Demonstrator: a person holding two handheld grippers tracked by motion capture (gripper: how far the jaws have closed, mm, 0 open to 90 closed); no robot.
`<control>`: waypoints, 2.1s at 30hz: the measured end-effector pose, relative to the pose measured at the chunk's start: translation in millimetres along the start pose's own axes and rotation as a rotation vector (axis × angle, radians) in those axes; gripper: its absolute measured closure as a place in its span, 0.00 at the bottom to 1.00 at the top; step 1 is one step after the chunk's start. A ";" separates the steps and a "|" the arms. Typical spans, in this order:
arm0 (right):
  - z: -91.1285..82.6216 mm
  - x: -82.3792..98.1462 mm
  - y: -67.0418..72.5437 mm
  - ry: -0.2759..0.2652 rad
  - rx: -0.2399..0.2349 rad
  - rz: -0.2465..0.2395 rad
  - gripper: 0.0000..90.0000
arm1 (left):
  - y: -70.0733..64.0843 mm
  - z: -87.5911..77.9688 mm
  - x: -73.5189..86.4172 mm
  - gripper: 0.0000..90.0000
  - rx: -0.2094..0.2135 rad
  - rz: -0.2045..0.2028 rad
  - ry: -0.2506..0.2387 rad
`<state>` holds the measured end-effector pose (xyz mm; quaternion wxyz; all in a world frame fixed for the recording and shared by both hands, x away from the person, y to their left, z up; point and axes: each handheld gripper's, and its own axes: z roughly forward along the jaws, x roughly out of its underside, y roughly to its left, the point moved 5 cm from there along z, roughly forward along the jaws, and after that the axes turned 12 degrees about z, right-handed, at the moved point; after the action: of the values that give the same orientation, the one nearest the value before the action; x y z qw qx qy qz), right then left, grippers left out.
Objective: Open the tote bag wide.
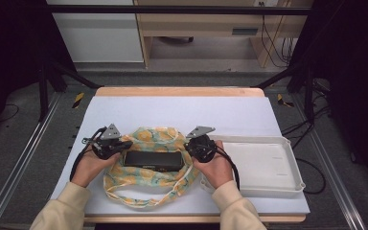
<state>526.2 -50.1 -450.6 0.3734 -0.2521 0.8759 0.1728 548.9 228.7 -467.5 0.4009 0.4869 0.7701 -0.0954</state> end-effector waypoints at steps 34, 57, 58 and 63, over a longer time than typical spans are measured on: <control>-63.4 33.0 -5.6 -0.153 0.003 0.039 0.54 | -26.5 -23.2 -45.9 0.49 0.058 0.187 -0.019; -93.2 62.2 -30.0 -0.179 0.069 0.091 0.13 | -42.9 -18.6 -63.1 0.28 0.210 0.508 0.259; -93.0 63.8 -29.7 -0.174 0.068 0.094 0.13 | -42.5 -18.9 -63.7 0.28 0.211 0.513 0.261; -93.3 66.9 -31.0 -0.172 0.068 0.062 0.11 | -42.8 -20.5 -66.9 0.29 0.225 0.545 0.268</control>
<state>451.2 -142.0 -442.0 0.4498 -0.1965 0.8534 0.1755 516.4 172.9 -416.9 0.2506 0.7247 0.6419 -0.0041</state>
